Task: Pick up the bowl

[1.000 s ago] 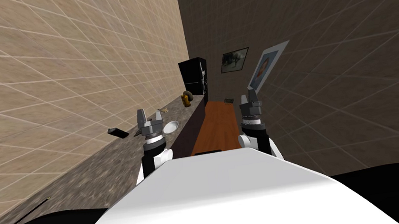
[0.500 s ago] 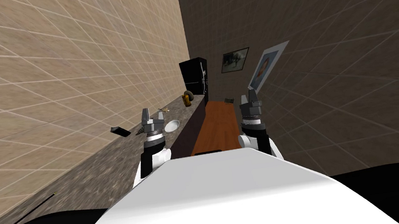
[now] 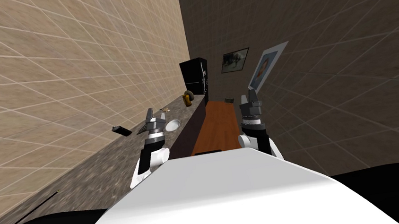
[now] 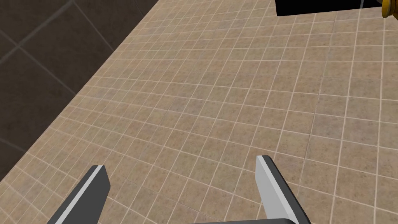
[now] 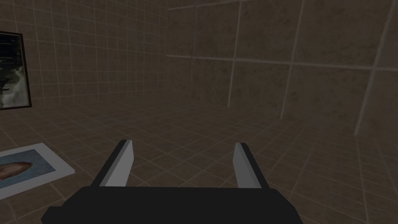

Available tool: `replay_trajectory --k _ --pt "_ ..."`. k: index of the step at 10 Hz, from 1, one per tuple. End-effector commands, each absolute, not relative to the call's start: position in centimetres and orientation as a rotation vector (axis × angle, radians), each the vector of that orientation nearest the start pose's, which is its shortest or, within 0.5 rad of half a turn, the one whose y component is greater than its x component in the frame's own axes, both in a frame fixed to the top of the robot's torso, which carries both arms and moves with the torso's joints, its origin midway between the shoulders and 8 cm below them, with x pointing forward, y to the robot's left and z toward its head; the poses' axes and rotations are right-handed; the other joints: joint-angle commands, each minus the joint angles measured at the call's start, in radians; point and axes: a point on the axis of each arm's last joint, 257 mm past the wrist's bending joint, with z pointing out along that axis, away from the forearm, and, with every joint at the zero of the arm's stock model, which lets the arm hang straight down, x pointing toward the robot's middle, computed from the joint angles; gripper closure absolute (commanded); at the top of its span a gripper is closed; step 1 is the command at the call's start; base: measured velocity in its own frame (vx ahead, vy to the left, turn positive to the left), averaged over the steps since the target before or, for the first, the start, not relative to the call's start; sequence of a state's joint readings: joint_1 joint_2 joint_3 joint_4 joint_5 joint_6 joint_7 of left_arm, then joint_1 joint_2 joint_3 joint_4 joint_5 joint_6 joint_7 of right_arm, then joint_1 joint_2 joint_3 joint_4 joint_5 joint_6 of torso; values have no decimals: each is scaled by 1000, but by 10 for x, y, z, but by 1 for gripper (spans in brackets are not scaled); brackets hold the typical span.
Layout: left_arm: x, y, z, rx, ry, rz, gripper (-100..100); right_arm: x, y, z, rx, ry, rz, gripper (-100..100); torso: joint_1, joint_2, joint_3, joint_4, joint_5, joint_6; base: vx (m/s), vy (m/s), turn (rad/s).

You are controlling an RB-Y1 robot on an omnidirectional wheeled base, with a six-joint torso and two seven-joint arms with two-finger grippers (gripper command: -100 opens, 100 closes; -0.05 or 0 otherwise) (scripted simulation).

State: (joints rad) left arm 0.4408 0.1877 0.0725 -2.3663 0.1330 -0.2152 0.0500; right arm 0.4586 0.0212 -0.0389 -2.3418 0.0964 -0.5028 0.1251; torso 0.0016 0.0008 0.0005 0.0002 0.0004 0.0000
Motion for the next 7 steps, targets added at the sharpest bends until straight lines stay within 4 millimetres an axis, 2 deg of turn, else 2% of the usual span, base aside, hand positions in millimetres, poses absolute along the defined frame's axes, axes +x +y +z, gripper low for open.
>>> replay_trajectory --k 1,7 --pt "379 294 22 -767 815 -1336 -100 332 -274 65 485 602 1116 0 0 0 0 0 0 0 -11 17 -1" --pt "400 305 -10 -885 935 -1299 -100 332 -274 65 485 602 1116 0 0 -1 0 0 0 0 -7 19 2"
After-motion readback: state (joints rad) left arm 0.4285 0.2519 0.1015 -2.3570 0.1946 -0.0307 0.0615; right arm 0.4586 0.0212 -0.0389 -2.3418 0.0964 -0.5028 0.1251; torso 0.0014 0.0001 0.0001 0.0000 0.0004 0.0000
